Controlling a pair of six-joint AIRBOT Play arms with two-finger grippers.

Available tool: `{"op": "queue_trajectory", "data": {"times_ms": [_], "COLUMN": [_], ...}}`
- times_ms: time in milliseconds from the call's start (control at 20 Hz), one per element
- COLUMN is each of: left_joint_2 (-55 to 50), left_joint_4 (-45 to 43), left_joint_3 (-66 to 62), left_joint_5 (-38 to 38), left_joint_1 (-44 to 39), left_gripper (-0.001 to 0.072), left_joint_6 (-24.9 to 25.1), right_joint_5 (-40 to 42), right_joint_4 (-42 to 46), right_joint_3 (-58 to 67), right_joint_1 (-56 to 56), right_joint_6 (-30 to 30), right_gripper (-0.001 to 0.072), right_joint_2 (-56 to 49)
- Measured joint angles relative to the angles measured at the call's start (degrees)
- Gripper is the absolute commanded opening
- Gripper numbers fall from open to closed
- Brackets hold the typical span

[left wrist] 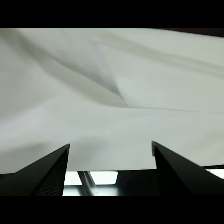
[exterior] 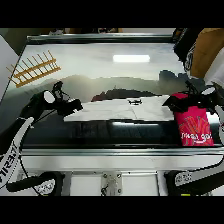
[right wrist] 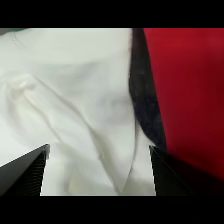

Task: Fold the clothes and pants, and hang the long-sleeved shirts on hangers.

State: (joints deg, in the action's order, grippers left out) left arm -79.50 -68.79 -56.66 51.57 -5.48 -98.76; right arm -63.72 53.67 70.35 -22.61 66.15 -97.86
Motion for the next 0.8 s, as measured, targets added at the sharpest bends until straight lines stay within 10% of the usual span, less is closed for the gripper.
{"op": "queue_trajectory", "data": {"times_ms": [150, 400, 550, 600, 650, 800], "left_joint_2": [0.00, 0.00, 0.02, 0.02, 0.02, 0.02], "left_joint_4": [0.00, 0.00, 0.00, 0.13, 0.81, 3.78], "left_joint_3": [0.00, 0.00, 0.00, 0.00, 0.00, 0.00], "left_joint_5": [-0.44, -0.63, -0.61, -0.63, -0.83, -2.71], "left_joint_1": [-0.92, -1.55, -1.64, -1.64, -1.64, -1.97], "left_gripper": [0.0552, 0.0551, 0.0550, 0.0460, 0.0097, 0.0012], "left_joint_6": [-0.22, -0.24, -0.28, -0.37, -0.42, -0.13], "right_joint_5": [0.07, 0.24, -0.04, -0.35, -0.85, -3.52], "right_joint_4": [-1.01, -0.35, -0.52, -0.37, 0.00, 2.75], "right_joint_3": [0.00, -0.17, -0.11, -0.09, 0.04, 1.44], "right_joint_1": [0.63, 2.99, 3.23, 3.23, 3.23, 3.26], "right_joint_6": [-0.17, -0.63, -1.25, -1.25, -1.27, -1.25], "right_gripper": [0.0648, 0.0011, 0.0012, 0.0011, 0.0012, 0.0011], "right_joint_2": [-0.44, -0.83, -0.50, -0.13, 0.50, 3.17]}}
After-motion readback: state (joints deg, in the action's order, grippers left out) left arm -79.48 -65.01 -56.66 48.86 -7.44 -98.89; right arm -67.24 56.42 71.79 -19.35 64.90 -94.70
